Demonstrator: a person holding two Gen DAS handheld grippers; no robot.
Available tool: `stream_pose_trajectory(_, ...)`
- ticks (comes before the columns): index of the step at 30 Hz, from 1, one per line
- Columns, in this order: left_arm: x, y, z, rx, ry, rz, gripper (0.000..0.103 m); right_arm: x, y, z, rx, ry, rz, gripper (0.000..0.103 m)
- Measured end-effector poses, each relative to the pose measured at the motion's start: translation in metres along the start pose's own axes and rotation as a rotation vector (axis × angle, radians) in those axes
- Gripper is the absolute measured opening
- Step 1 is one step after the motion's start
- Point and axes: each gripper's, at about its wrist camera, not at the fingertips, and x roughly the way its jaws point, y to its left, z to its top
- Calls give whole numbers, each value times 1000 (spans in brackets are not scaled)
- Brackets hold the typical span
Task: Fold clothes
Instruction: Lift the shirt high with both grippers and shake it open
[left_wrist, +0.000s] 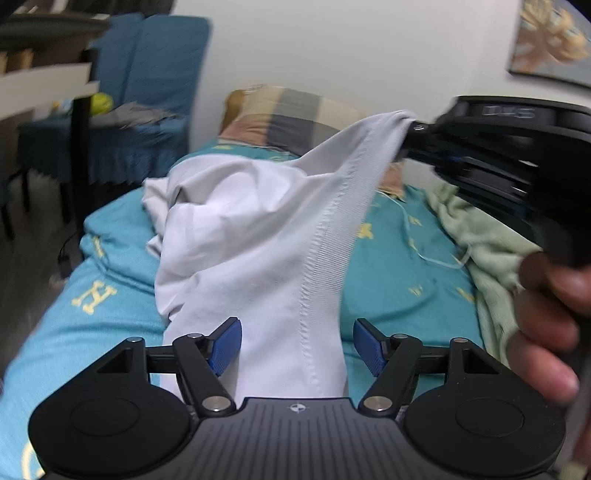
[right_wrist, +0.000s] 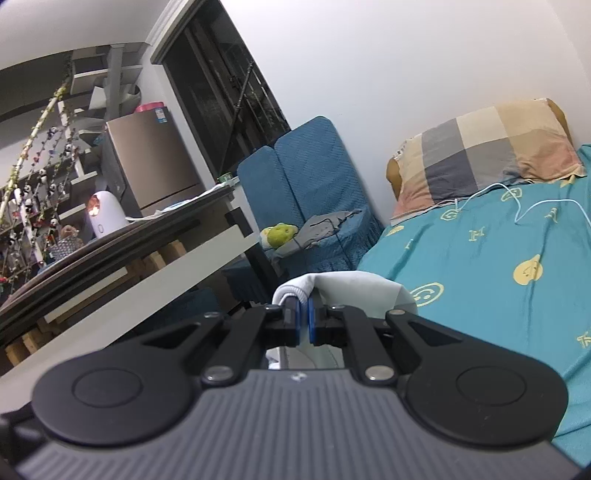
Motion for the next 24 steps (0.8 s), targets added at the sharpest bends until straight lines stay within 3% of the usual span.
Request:
stream_pose_trajectory(4, 13, 9, -7, -78, 41, 139, 70, -4, 7, 1, -22, -23, -2, 7)
stream_pose_trajectory(7, 15, 23, -12, -137, 79, 197, 70, -10, 7, 3, -22, -59, -22, 7)
stream_pose_trajectory(11, -6, 38, -8, -204, 30, 245, 71, -20, 7, 5, -21, -126, -78, 7)
stream_pose_trajectory(13, -19, 41, -8, -213, 1, 272, 78, -24, 6, 6, -19, -156, -111, 7)
stream_pose_trajectory(18, -38, 35, -25, -218, 55, 203, 78, -30, 8, 6, -53, -202, -173, 7)
stream_pose_trajectory(21, -32, 18, -42, -161, 120, 136, 77, -32, 9, 7, -67, -220, -194, 7)
stream_pose_trajectory(24, -26, 4, -49, -99, 136, 113, 77, -34, 7, 8, -65, -230, -210, 7)
